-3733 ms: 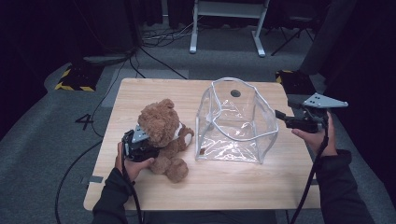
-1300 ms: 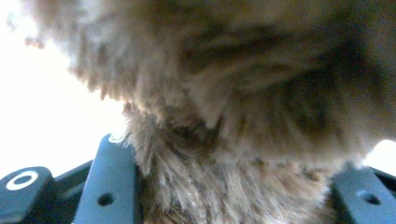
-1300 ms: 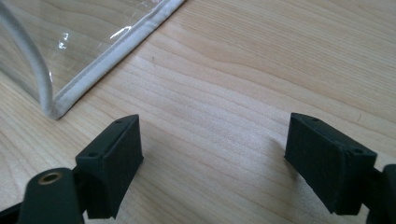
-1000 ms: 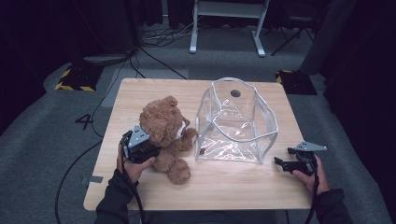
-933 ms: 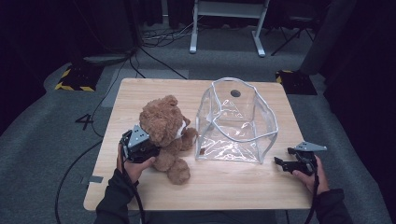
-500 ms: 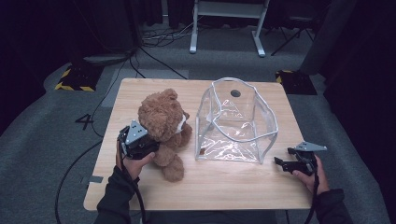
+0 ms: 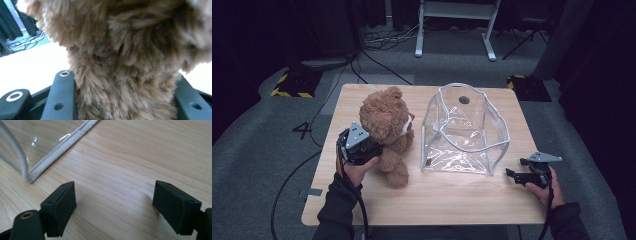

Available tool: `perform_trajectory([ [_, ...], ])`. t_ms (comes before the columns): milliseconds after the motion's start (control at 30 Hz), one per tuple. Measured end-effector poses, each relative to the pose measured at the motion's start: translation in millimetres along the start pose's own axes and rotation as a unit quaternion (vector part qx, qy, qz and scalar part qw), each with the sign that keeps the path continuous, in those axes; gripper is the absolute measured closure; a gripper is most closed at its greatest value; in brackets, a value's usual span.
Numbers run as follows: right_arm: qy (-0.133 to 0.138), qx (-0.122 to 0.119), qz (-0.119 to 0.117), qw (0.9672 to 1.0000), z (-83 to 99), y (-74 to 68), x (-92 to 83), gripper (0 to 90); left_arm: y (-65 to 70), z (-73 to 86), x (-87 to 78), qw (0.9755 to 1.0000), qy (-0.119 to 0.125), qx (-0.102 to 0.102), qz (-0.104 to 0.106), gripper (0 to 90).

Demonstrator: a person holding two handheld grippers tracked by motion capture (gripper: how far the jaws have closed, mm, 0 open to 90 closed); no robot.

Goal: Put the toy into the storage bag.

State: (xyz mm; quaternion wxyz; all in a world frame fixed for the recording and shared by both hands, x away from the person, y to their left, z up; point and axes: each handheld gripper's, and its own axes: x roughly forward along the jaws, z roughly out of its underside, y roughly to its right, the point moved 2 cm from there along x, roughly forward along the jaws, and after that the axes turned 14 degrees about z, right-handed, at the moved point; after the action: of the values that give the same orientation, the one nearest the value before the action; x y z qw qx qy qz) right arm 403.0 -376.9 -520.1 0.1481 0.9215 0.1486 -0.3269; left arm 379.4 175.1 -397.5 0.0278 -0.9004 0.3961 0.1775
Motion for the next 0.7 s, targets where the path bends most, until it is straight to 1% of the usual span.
perform_trajectory([
  [267, 0.000, 0.000, 0.000, 1.0000, 0.1, 0.0, -0.1, 18.8, -0.2, -17.9, -2.8, 0.9998, 0.018, 0.008, -0.003, 52.3],
  [433, 0.000, 0.002, 0.000, 1.0000, 0.1, -0.2, -0.2, 18.8, 0.3, -28.6, -2.8, 0.9995, 0.029, 0.008, -0.001, 52.3],
  [500, 0.000, 0.002, 0.000, 1.0000, 0.1, -0.2, -0.1, 18.7, 1.1, -33.1, -3.0, 0.9994, 0.032, 0.011, -0.001, 52.3],
  [533, 0.000, 0.001, 0.000, 1.0000, 0.2, -0.2, -0.1, 18.7, 1.0, -35.9, -3.7, 0.9994, 0.032, 0.015, 0.000, 52.3],
  [700, 0.001, 0.001, 0.000, 1.0000, 0.1, -0.2, -0.1, 18.8, 2.3, -46.5, -4.0, 0.9991, 0.038, 0.018, 0.000, 52.3],
])
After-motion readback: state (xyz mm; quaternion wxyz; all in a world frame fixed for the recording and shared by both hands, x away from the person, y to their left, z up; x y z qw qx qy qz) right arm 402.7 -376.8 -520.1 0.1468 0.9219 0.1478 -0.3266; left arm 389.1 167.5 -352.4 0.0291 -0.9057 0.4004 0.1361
